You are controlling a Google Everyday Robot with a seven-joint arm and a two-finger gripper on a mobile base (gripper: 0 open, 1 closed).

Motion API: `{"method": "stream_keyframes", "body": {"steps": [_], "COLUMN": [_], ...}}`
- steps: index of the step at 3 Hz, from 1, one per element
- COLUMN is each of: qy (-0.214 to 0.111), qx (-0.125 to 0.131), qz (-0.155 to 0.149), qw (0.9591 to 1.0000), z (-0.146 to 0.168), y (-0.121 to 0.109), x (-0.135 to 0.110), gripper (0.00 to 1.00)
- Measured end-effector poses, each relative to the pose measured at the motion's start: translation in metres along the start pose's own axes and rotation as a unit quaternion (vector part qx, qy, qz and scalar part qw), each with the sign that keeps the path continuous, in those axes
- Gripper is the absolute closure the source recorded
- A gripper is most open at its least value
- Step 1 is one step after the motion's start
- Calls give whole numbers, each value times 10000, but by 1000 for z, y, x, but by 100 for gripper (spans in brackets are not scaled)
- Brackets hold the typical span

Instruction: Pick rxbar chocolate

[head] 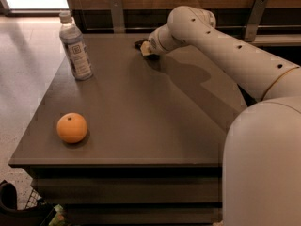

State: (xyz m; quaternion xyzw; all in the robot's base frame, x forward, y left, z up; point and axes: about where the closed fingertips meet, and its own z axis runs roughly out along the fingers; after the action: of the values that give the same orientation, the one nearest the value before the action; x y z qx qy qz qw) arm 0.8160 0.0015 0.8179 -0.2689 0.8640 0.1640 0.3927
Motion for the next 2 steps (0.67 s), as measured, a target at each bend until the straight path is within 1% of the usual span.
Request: {"method": "stream_keyframes", "body": {"steps": [1, 2], "qy": [-25, -254], "qx": [-4, -35], "qz": [-49, -490], "qw": [10000, 9985], "z": [-5, -53], "y": [0, -1], "x": [-4, -42], "gripper": [100, 100]}}
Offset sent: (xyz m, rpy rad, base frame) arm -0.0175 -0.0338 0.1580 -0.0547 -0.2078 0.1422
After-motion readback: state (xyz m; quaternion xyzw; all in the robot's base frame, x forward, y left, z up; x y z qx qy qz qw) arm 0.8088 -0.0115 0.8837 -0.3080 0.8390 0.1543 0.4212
